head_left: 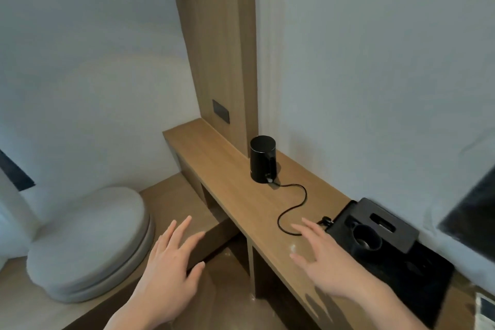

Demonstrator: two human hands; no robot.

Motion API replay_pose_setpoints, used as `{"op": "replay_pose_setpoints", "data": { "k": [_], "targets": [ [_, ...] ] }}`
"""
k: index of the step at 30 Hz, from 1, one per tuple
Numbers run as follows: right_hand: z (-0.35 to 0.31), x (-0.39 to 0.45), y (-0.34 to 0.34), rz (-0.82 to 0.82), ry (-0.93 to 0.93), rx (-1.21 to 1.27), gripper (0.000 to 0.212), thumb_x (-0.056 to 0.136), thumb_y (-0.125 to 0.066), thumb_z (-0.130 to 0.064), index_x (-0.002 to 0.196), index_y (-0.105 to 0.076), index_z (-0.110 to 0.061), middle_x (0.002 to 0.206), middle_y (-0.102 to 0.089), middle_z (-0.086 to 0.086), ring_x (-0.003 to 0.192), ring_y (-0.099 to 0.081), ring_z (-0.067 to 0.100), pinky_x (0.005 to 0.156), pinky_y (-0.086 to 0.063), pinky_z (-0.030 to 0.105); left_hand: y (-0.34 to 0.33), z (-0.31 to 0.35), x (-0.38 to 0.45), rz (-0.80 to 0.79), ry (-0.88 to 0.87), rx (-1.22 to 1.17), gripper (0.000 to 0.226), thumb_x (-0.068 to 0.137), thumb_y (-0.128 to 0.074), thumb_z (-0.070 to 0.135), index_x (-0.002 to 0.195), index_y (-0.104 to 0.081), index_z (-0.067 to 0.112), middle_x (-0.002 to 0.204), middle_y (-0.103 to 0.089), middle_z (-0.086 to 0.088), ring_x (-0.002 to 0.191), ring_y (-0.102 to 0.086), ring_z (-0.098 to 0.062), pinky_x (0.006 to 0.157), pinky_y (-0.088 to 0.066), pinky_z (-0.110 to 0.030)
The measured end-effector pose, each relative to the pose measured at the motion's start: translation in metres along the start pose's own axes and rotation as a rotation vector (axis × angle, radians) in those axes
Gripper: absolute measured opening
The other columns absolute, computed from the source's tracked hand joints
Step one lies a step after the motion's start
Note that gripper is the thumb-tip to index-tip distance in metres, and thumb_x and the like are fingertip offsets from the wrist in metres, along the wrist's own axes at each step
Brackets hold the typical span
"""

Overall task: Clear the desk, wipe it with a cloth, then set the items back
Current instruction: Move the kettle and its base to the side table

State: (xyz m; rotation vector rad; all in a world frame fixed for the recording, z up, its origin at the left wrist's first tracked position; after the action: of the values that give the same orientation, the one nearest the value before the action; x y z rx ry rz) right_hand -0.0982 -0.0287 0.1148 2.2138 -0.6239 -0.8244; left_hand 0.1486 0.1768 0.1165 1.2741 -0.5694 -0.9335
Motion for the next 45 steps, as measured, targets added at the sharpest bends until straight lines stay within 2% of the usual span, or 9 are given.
{"op": "replay_pose_setpoints", "data": {
  "k": [6, 13, 20, 25, 31, 34, 37, 41, 45],
  "targets": [
    [0.0, 0.094, 0.033, 0.038, -0.03, 0.013, 0.069, 0.1, -0.054, -0.057, 0.16, -0.022, -0.045, 0.17, -0.009, -0.021, 0.148, -0.038, 0.011, 0.124, -0.032, 0.036, -0.005, -0.017, 0.112, -0.035, -0.024, -0.047, 0.06, 0.1, -0.051, 0.055, 0.155, -0.029, 0.049, 0.171, 0.006, 0.017, 0.159, 0.011, -0.017, 0.13, -0.009, -0.047],
    [0.0, 0.213, 0.048, 0.113, -0.134, 0.117, 0.068, 0.1, -0.057, -0.054, 0.16, -0.026, -0.04, 0.166, -0.023, -0.017, 0.145, -0.04, 0.01, 0.12, -0.035, 0.032, -0.015, -0.034, 0.271, -0.104, -0.141, -0.072, 0.06, 0.099, -0.054, 0.054, 0.154, -0.031, 0.046, 0.172, 0.001, 0.015, 0.159, 0.006, -0.019, 0.13, -0.01, -0.046],
    [-0.006, 0.355, 0.04, 0.223, -0.347, 0.33, 0.085, 0.092, -0.069, -0.048, 0.161, -0.021, -0.036, 0.168, -0.026, -0.004, 0.125, -0.063, 0.025, 0.109, -0.052, 0.048, -0.006, -0.036, 0.419, -0.254, -0.295, -0.108, 0.061, 0.1, -0.057, 0.045, 0.156, -0.032, 0.042, 0.172, -0.001, 0.013, 0.159, 0.002, -0.02, 0.129, -0.003, -0.047],
    [-0.02, 0.426, 0.039, 0.31, -0.47, 0.458, 0.061, 0.092, -0.07, -0.028, 0.146, -0.044, -0.023, 0.142, -0.052, 0.002, 0.121, -0.058, 0.025, 0.104, -0.049, 0.037, -0.011, -0.04, 0.494, -0.322, -0.389, -0.065, 0.065, 0.098, -0.06, 0.048, 0.156, -0.032, 0.042, 0.172, -0.004, 0.012, 0.159, -0.002, -0.02, 0.129, -0.01, -0.052],
    [-0.011, 0.458, 0.037, 0.357, -0.578, 0.544, 0.025, 0.095, -0.062, -0.022, 0.119, -0.056, -0.027, 0.106, -0.069, -0.001, 0.091, -0.065, 0.02, 0.083, -0.055, 0.037, -0.025, -0.032, 0.542, -0.372, -0.468, -0.118, 0.063, 0.098, -0.061, 0.043, 0.156, -0.038, 0.036, 0.171, -0.015, 0.009, 0.157, -0.015, -0.019, 0.129, -0.017, -0.044],
    [0.0, 0.467, 0.035, 0.275, -0.639, 0.642, 0.027, 0.098, -0.061, -0.023, 0.124, -0.056, -0.021, 0.094, -0.076, 0.011, 0.064, -0.068, 0.019, 0.07, -0.065, 0.041, -0.042, -0.03, 0.559, -0.424, -0.474, -0.125, 0.06, 0.097, -0.063, 0.042, 0.153, -0.042, 0.036, 0.17, -0.019, 0.008, 0.155, -0.021, -0.022, 0.128, -0.02, -0.044],
    [0.004, 0.473, 0.031, 0.238, -0.661, 0.724, 0.03, 0.101, -0.061, -0.023, 0.129, -0.052, -0.015, 0.096, -0.074, 0.013, 0.062, -0.067, 0.018, 0.067, -0.065, 0.039, -0.065, -0.028, 0.579, -0.477, -0.438, -0.15, 0.057, 0.096, -0.065, 0.038, 0.15, -0.047, 0.033, 0.166, -0.027, 0.005, 0.153, -0.028, -0.02, 0.126, -0.024, -0.037],
    [-0.003, 0.455, 0.041, 0.416, -0.64, 0.771, 0.013, 0.101, -0.063, -0.025, 0.106, -0.064, -0.014, 0.082, -0.074, 0.01, 0.057, -0.066, 0.014, 0.064, -0.058, 0.032, -0.101, -0.031, 0.605, -0.581, -0.348, -0.24, 0.039, 0.093, -0.069, 0.023, 0.131, -0.061, 0.032, 0.144, -0.05, 0.001, 0.14, -0.047, -0.021, 0.11, -0.036, -0.025],
    [-0.012, 0.415, 0.06, 0.589, -0.664, 0.836, 0.013, 0.102, -0.063, -0.028, 0.103, -0.065, -0.016, 0.084, -0.077, 0.01, 0.061, -0.07, 0.016, 0.061, -0.059, 0.03, -0.127, -0.015, 0.616, -0.671, -0.267, -0.355, 0.044, 0.078, -0.078, 0.031, 0.12, -0.064, 0.037, 0.122, -0.065, 0.005, 0.117, -0.061, -0.017, 0.099, -0.048, -0.03]
  ]
}}
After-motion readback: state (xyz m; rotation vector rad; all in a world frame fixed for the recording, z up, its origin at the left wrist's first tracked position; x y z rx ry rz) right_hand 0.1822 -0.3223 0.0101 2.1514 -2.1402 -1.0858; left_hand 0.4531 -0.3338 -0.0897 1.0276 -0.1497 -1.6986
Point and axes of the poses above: each hand's wrist, its own x-axis towards the middle knuckle, its own y-axis out of the back of the hand, z = x × y, the point moved 3 cm from there along x, towards the middle knuckle
